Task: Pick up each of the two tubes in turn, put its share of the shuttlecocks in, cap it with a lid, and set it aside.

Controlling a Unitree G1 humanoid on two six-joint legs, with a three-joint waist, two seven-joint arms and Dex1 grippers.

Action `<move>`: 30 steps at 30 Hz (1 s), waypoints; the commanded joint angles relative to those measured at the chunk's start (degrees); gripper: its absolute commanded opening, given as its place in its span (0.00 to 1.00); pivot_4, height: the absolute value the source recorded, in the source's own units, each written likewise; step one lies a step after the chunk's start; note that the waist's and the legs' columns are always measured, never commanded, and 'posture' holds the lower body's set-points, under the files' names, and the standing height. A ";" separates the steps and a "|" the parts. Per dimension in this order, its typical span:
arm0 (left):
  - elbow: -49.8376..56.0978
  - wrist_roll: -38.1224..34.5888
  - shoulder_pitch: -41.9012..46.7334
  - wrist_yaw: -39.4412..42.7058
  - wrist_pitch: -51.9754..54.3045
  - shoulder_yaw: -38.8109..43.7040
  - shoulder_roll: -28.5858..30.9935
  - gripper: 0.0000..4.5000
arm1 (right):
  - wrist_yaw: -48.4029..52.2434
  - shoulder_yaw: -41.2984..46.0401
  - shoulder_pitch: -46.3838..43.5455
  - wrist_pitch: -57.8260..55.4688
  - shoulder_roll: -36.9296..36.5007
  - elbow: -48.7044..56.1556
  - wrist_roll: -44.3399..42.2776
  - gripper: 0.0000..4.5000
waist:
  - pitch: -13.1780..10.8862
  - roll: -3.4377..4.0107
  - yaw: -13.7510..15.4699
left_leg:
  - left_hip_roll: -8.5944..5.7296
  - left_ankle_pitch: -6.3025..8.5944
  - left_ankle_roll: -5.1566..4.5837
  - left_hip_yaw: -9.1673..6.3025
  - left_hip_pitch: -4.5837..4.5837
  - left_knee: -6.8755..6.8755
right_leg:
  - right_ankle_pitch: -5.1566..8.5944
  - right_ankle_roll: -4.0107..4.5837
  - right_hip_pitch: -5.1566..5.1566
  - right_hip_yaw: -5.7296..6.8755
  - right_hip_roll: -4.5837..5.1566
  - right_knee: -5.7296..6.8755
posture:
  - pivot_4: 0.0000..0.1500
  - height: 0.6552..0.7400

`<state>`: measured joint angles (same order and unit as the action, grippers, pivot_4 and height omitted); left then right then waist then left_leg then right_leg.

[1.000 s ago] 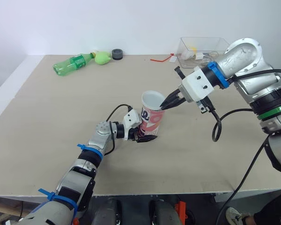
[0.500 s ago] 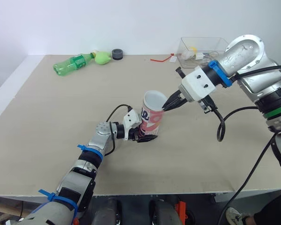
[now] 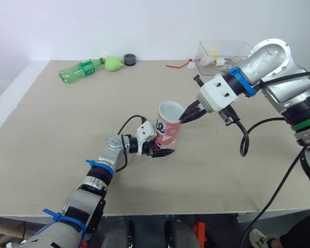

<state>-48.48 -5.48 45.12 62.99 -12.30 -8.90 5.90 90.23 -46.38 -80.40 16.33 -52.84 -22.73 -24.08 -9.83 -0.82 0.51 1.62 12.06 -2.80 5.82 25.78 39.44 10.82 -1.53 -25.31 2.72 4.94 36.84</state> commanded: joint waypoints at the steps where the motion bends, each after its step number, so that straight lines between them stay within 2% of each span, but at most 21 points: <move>1: -0.78 0.23 -1.14 -0.32 0.89 -0.26 -0.67 0.81 | 2.27 1.25 -1.68 1.29 0.60 -0.63 -0.49 0.32 | 0.00 0.00 0.00 | 0.00 0.00 0.00 -0.01 0.00 0.00 | 0.00 0.00 0.00 0.01 0.00 0.00 | 1.00 1.00; 3: -0.65 0.26 -1.33 -0.28 0.97 -0.23 -0.66 0.81 | 2.27 1.87 -1.69 0.33 0.81 -1.08 -0.54 0.51 | 0.00 0.00 0.00 | 0.00 0.00 0.00 -0.01 0.00 0.00 | 0.00 0.00 0.00 0.01 0.00 0.00 | 1.00 1.00; 9: -0.44 0.35 -1.79 0.10 1.30 -0.23 -0.31 0.81 | 2.27 3.63 -1.44 -4.02 -1.00 -0.23 -3.35 0.51 | 0.00 0.00 0.00 | 0.00 0.00 0.00 -0.01 0.01 0.00 | 0.00 0.00 0.01 0.03 0.01 0.00 | 1.00 1.00; 14: -0.41 0.42 -1.71 0.14 1.00 -0.23 -0.16 0.81 | 2.27 13.70 0.74 -20.77 -0.38 -2.84 -11.71 0.51 | 0.00 0.00 0.00 | 0.02 0.00 0.00 -0.03 0.01 0.00 | -0.01 0.04 0.00 0.05 0.03 0.00 | 1.00 1.00; 17: -0.30 0.54 -1.69 0.26 0.64 -0.30 0.07 0.81 | 0.81 20.55 3.42 -25.75 2.37 -6.69 -11.53 0.51 | 0.02 -0.02 -0.01 | 0.01 0.00 0.00 -0.04 0.01 0.01 | -0.03 0.08 0.04 0.10 0.16 -0.01 | 1.00 1.00; 18: -0.21 0.57 -1.71 0.30 0.60 -0.35 0.15 0.81 | -1.18 22.52 4.61 -26.35 3.77 -7.22 -10.83 0.43 | 0.02 -0.02 -0.02 | 0.01 0.00 0.00 -0.03 0.01 0.00 | -0.04 0.09 0.04 0.12 0.23 -0.01 | 1.00 1.00; 20: -0.03 0.65 -1.76 0.45 0.53 -0.47 0.32 0.81 | -5.91 25.24 7.12 -27.61 6.43 -6.73 -8.49 0.35 | 0.05 0.02 -0.04 | 0.02 0.00 0.00 -0.04 0.00 0.00 | -0.04 0.09 0.05 0.15 0.23 -0.01 | 1.00 1.00; 23: 0.30 0.58 -1.83 0.59 0.65 -0.51 0.41 0.81 | -10.95 28.13 10.34 -29.40 10.05 -4.84 -5.31 0.03 | 0.05 0.05 -0.05 | 0.05 -0.01 0.01 -0.04 0.00 0.00 | -0.04 0.09 0.02 0.16 0.17 0.03 | 1.00 1.00; 28: 0.96 0.40 -1.92 0.62 1.00 -0.50 0.34 0.81 | -14.38 31.03 14.04 -32.73 14.04 -2.03 -3.18 0.01 | 0.05 0.06 -0.01 | 0.01 -0.01 0.00 -0.08 0.12 0.00 | -0.11 -0.06 -0.03 0.22 0.03 0.08 | 1.00 1.00; 29: 1.17 0.34 -1.97 0.63 1.10 -0.50 0.33 0.81 | -14.26 31.41 14.70 -33.44 14.27 -1.32 -2.85 0.01 | 0.07 0.06 -0.01 | 0.01 0.00 0.00 -0.10 0.13 0.00 | -0.10 -0.06 -0.01 0.25 0.04 0.07 | 0.00 1.00; 30: 1.37 0.26 -2.03 0.63 1.21 -0.47 0.32 0.81 | -14.18 31.78 15.34 -34.52 14.46 -0.57 -2.65 0.01 | 1.71 0.19 0.01 | 0.00 0.00 -0.01 -0.11 0.15 0.00 | -0.10 -0.07 -0.01 0.25 0.05 0.07 | 0.00 1.00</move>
<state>-47.52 -5.51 43.73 63.28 -11.86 -8.80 6.12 76.17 -17.52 -64.72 -16.68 -37.93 -26.17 -26.82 -8.12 -0.63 0.53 1.55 12.04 -2.75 5.69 26.40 39.46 10.62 -1.69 -25.82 2.96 4.99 37.00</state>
